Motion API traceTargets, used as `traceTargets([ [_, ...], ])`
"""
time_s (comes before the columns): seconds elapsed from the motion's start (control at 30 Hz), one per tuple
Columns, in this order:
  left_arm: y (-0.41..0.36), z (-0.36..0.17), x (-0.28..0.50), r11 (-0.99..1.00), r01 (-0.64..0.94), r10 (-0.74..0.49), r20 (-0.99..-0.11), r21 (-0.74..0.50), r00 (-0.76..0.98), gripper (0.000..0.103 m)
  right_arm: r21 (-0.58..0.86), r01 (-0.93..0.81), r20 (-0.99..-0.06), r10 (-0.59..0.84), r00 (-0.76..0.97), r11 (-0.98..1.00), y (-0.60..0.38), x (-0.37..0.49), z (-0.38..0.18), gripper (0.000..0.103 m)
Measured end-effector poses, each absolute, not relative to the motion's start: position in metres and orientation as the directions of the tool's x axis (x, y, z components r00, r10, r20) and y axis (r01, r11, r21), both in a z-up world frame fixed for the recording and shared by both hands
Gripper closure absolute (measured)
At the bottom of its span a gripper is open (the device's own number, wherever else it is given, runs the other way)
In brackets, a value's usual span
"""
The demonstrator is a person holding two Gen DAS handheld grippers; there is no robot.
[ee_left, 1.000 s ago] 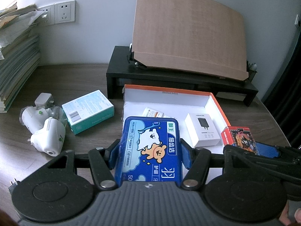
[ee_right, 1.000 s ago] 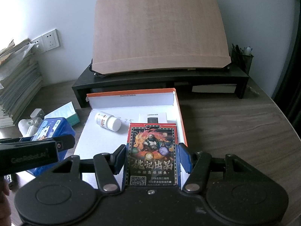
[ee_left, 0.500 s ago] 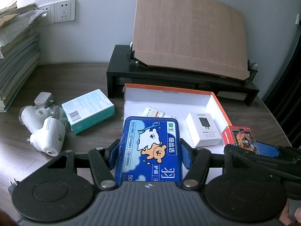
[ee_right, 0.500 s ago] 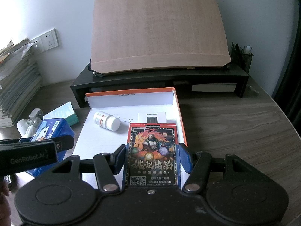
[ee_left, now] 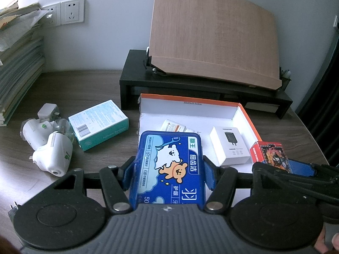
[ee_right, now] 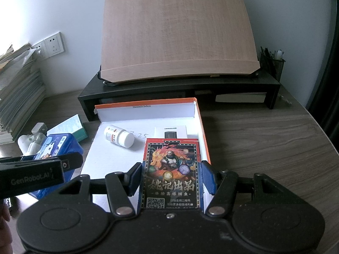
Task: Organize rigid objects
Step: 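Lower the blue tissue pack with the left gripper while the right lowers the red card box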
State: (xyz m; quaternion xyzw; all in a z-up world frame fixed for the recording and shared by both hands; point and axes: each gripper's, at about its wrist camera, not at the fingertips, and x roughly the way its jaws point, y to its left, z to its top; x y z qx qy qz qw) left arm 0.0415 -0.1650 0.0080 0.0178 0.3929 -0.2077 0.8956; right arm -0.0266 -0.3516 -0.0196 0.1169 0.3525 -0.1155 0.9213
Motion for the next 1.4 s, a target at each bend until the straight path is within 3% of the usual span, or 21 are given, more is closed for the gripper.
traceTargets([
  [1.4, -0.1704, 0.0035, 0.0467, 0.912, 0.389, -0.355, -0.723, -0.130, 0.592, 0.039, 0.137, 0.323, -0.692, -0.143, 0.707, 0.936, -0.3543, -0.0218, -0.0289, 0.032],
])
